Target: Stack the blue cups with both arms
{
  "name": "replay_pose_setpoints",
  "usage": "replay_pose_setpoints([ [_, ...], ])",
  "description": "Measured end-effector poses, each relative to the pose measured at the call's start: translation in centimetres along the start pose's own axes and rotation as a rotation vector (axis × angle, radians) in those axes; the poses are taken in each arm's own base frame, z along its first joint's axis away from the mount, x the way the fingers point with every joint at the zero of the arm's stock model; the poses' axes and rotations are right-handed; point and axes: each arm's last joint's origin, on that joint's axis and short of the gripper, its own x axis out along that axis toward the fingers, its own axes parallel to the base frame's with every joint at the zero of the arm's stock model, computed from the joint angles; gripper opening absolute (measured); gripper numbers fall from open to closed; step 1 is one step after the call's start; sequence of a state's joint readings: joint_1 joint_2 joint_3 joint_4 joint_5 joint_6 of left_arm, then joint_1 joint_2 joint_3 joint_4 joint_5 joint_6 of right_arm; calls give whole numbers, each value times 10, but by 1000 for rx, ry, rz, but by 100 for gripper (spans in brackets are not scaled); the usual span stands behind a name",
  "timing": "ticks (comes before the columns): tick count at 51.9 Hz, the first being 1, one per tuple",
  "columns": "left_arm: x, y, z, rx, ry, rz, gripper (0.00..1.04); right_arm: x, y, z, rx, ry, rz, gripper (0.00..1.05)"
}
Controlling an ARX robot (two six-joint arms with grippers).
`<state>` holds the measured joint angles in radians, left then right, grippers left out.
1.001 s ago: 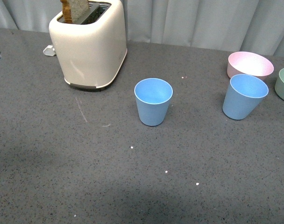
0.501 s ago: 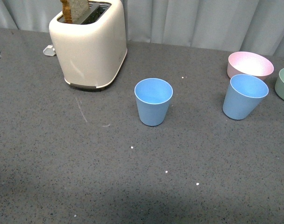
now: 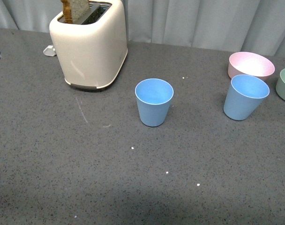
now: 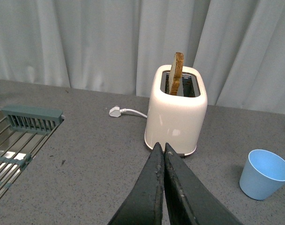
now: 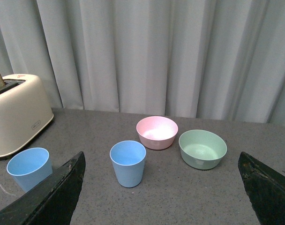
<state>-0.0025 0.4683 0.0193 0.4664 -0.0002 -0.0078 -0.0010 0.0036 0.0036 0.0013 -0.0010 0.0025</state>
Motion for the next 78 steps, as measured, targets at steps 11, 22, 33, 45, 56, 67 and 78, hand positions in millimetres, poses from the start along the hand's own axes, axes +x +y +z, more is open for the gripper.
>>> replay_pose_setpoints([
  [11, -6, 0, 1, 0, -3, 0, 4, 0, 0, 0, 0, 0, 0, 95],
  [22, -11, 0, 2, 0, -5, 0, 4, 0, 0, 0, 0, 0, 0, 95],
  [33, -16, 0, 1, 0, -6, 0, 4, 0, 0, 0, 0, 0, 0, 95],
  [45, -20, 0, 1, 0, -5, 0, 4, 0, 0, 0, 0, 0, 0, 95],
  [56, -31, 0, -2, 0, 1, 0, 4, 0, 0, 0, 0, 0, 0, 95],
  [67, -31, 0, -2, 0, 0, 0, 28, 0, 0, 0, -3, 2, -2, 95],
  [78, -31, 0, -2, 0, 0, 0, 60, 22, -1, 8, -121, 210, -39, 95],
])
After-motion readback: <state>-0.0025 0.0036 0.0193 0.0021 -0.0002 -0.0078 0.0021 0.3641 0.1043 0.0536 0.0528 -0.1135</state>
